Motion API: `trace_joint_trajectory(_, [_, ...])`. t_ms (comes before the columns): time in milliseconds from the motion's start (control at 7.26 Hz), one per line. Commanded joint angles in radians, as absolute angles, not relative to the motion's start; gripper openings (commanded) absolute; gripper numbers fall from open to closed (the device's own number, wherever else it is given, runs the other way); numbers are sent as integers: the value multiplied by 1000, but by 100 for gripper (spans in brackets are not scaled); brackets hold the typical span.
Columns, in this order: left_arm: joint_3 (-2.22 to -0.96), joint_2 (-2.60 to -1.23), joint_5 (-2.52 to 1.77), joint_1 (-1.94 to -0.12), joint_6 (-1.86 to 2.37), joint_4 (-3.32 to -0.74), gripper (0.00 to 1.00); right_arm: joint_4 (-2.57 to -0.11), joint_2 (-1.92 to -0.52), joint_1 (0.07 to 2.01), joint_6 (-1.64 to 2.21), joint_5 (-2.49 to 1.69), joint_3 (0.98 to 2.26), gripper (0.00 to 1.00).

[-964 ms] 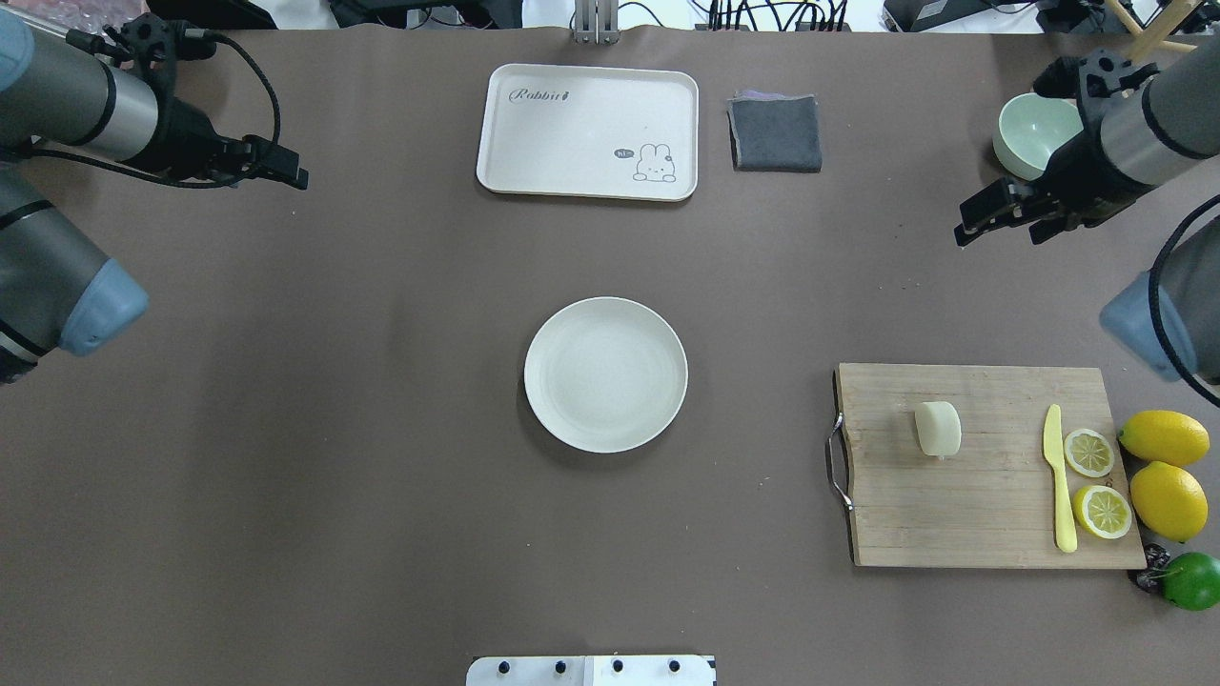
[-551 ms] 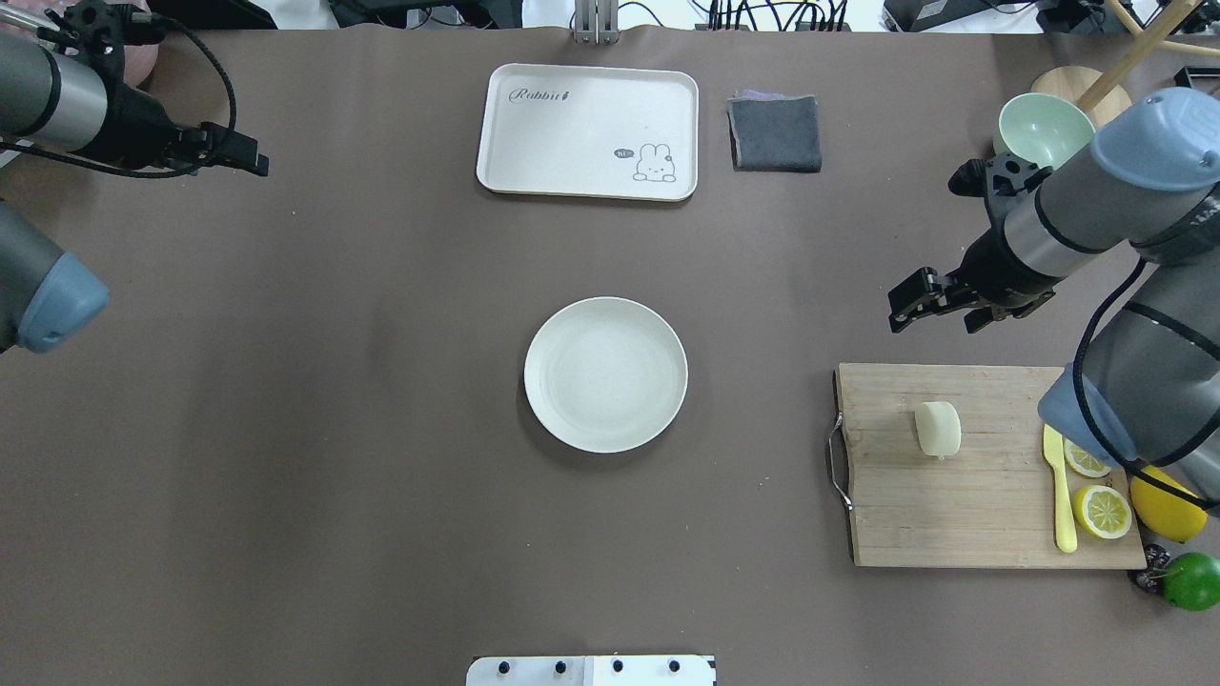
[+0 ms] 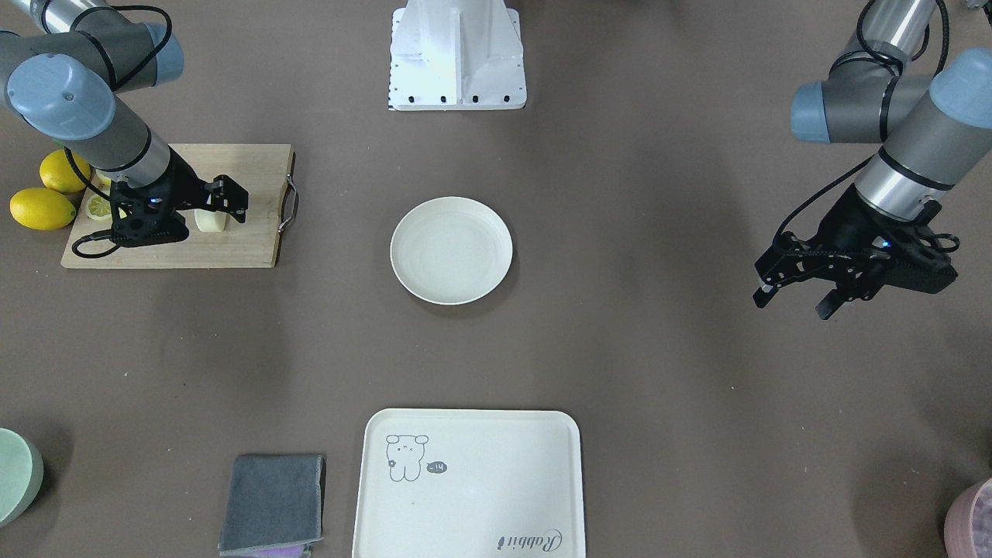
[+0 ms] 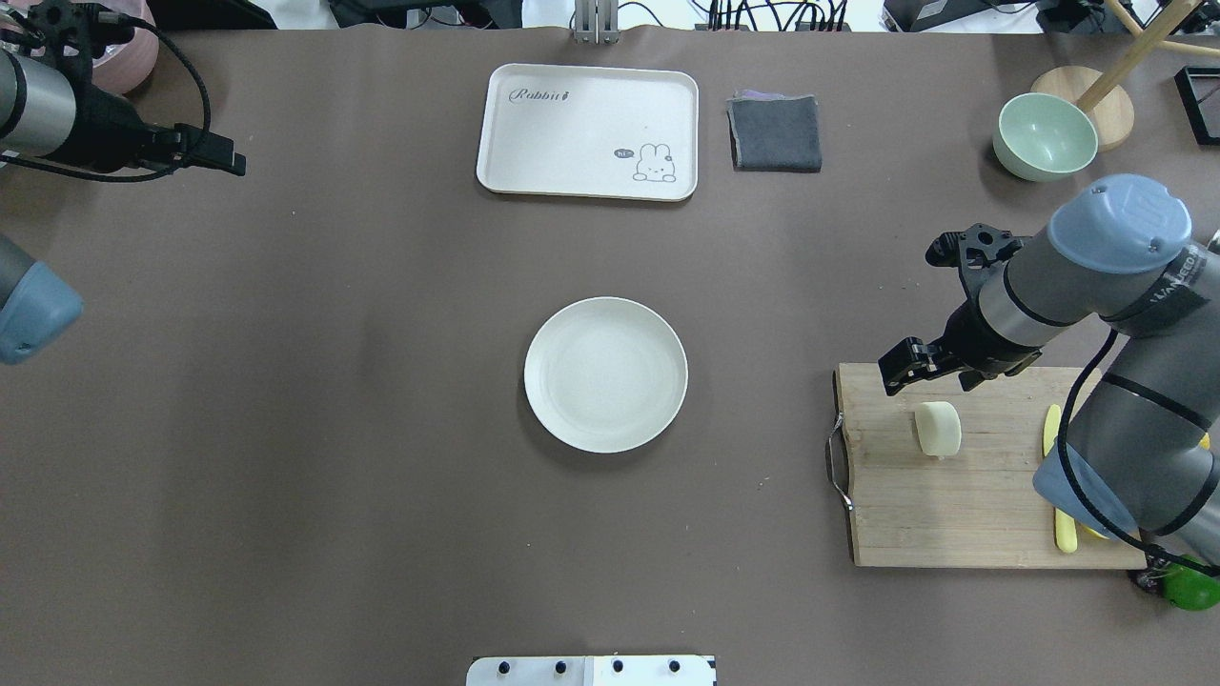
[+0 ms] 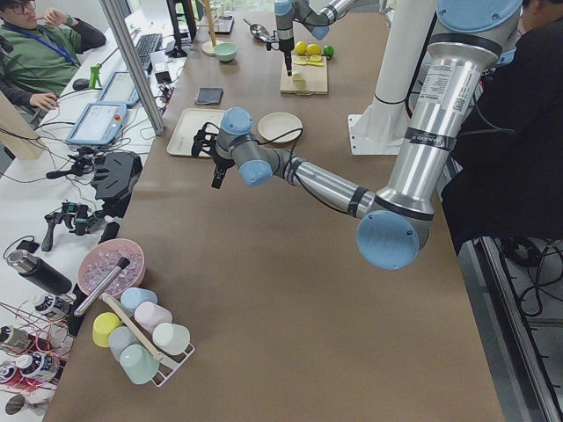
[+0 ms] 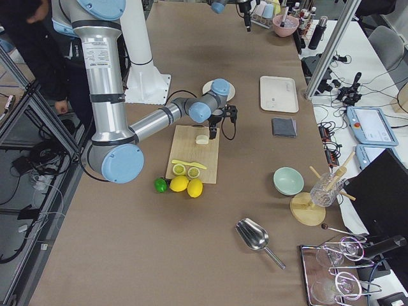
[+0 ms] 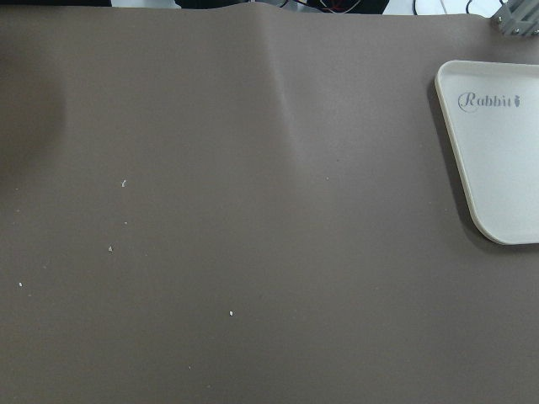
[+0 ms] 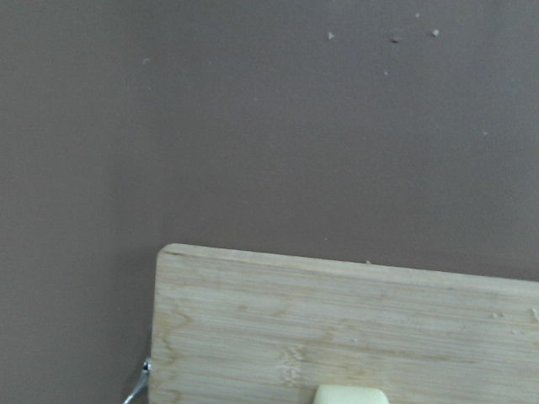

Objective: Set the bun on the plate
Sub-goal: 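Lower the right gripper over the cream bun on the cutting board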

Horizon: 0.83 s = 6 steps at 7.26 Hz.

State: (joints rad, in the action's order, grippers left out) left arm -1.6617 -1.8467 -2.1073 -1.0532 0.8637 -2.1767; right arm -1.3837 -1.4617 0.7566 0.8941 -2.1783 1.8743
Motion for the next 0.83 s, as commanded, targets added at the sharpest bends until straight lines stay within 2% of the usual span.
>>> trace_joint_trajectory(0, [-1669, -1829, -2088, -1054, 864, -2178, 98, -1384, -1489, 738, 894, -2154, 1876, 100])
trace_joint_trajectory(138, [-1669, -1825, -2068, -1052, 864, -2178, 98, -1384, -1496, 715, 896, -2111, 1876, 96])
trace_joint_trajectory(275, [-1669, -1825, -2068, -1052, 864, -2178, 98, -1384, -1505, 707, 906, -2094, 1876, 76])
trace_joint_trajectory(413, [-1669, -1824, -2063, -1052, 864, -2178, 98, -1382, -1515, 704, 907, -2094, 1876, 68])
trace_joint_trajectory(551, [-1670, -1824, -2039, -1052, 864, -2178, 98, -1382, -1516, 692, 907, -2094, 1876, 67])
trace_joint_trajectory(688, [-1671, -1824, -2033, -1052, 864, -2178, 98, -1382, -1514, 681, 905, -2095, 1876, 44])
